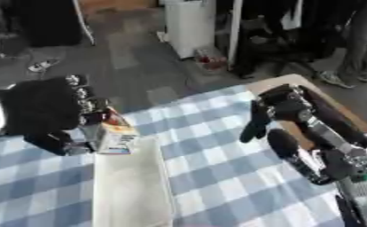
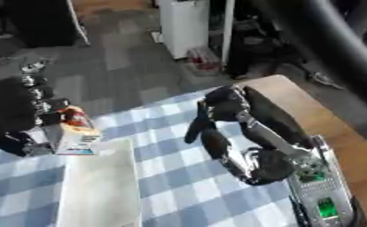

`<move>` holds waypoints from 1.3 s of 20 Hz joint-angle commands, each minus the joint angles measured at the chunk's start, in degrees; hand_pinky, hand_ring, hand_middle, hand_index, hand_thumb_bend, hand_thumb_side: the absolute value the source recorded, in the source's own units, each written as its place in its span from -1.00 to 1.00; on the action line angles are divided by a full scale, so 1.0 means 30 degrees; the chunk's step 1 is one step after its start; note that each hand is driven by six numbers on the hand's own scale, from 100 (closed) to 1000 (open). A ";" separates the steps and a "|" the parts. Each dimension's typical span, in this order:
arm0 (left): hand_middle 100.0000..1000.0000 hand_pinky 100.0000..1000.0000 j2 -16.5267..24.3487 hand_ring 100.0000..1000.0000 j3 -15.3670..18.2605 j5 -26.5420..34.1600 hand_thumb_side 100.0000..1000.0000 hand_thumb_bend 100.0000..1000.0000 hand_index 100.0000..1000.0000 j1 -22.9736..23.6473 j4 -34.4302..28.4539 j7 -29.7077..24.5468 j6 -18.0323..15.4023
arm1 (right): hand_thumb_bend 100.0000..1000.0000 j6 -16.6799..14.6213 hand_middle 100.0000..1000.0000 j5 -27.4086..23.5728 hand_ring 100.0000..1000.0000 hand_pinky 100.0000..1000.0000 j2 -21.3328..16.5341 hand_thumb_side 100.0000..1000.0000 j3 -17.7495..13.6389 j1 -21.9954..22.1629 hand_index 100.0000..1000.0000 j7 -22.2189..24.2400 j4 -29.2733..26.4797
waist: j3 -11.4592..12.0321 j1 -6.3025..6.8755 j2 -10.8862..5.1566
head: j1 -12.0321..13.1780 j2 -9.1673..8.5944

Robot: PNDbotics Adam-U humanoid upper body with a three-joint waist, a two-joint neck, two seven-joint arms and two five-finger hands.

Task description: Pick up objects on the table and place them in the box.

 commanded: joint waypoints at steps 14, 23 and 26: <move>0.81 0.80 0.1547 0.71 0.1989 0.3849 1.00 -0.87 0.71 0.2771 -0.1727 0.1205 -0.3198 | -1.00 -0.0123 -0.46 0.0136 -0.54 -0.49 -0.0375 1.00 -0.0296 -0.0074 0.05 0.0130 -0.0255 | 0.0613 -0.0091 -0.0257 | -0.0390 0.0134; 0.30 -0.21 -0.0942 0.03 0.6064 1.8210 1.00 -0.84 0.54 1.0040 -0.9238 -0.2494 0.1953 | -1.00 0.0351 -0.46 0.0941 -0.54 -0.50 -0.1354 1.00 -0.0859 0.1157 0.15 -0.0491 -0.0255 | 0.2260 -0.0740 -0.0290 | -0.2044 0.0227; 0.24 -0.28 -0.2459 -0.03 0.6998 1.9908 1.00 -0.82 0.54 1.2130 -0.9930 -0.3286 0.2190 | -1.00 0.0562 -0.46 0.1277 -0.53 -0.50 -0.1594 1.00 -0.1099 0.1619 0.17 -0.0771 -0.0255 | 0.2707 -0.0929 -0.0302 | -0.2548 0.0903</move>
